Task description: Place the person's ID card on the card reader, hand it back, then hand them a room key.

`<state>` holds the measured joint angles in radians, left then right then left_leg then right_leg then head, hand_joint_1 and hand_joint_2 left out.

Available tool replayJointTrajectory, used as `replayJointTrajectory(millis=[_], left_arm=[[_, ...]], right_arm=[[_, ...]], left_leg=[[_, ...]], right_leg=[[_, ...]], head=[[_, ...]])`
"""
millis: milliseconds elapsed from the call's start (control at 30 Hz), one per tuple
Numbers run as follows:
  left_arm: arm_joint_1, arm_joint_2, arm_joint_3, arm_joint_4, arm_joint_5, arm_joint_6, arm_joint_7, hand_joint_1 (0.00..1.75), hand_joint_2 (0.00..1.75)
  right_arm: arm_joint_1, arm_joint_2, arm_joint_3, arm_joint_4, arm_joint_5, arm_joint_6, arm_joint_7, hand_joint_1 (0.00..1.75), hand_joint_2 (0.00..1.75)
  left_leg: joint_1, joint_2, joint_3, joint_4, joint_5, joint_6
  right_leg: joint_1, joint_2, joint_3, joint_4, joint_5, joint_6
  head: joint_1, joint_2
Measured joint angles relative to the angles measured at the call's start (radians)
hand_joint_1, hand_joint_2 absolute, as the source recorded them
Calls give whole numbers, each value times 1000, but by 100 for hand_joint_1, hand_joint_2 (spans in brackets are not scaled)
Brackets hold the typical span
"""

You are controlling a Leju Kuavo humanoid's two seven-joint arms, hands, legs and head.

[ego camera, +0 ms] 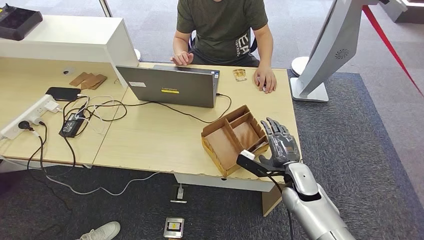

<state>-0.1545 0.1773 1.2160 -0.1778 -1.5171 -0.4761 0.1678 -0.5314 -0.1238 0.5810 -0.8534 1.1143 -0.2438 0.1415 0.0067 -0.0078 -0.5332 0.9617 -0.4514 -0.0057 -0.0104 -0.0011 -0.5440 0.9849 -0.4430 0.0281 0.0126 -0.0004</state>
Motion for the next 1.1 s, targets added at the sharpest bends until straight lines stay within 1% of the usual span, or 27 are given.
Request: replayJointTrajectory(millis=[500,1033,1067,1100], left_arm=[[0,0,0,0,0,0,0,0,175],[0,0,0,0,-2,0,-1,0,175],[0,0,0,0,-2,0,-1,0,175],[0,0,0,0,-2,0,-1,0,175]], right_arm=[[0,20,15,10,-6,-3,-10,0,175],[2,23,27,25,-9,0,-7,0,175],[2,24,28,25,-9,0,-7,0,175],[2,24,28,26,-8,0,-7,10,175]], left_leg=[[0,0,0,0,0,0],[0,0,0,0,0,0],[0,0,0,0,0,0],[0,0,0,0,0,0]], right_leg=[[0,0,0,0,0,0],[0,0,0,0,0,0],[0,0,0,0,0,0],[0,0,0,0,0,0]], head=[[0,0],[0,0],[0,0],[0,0]])
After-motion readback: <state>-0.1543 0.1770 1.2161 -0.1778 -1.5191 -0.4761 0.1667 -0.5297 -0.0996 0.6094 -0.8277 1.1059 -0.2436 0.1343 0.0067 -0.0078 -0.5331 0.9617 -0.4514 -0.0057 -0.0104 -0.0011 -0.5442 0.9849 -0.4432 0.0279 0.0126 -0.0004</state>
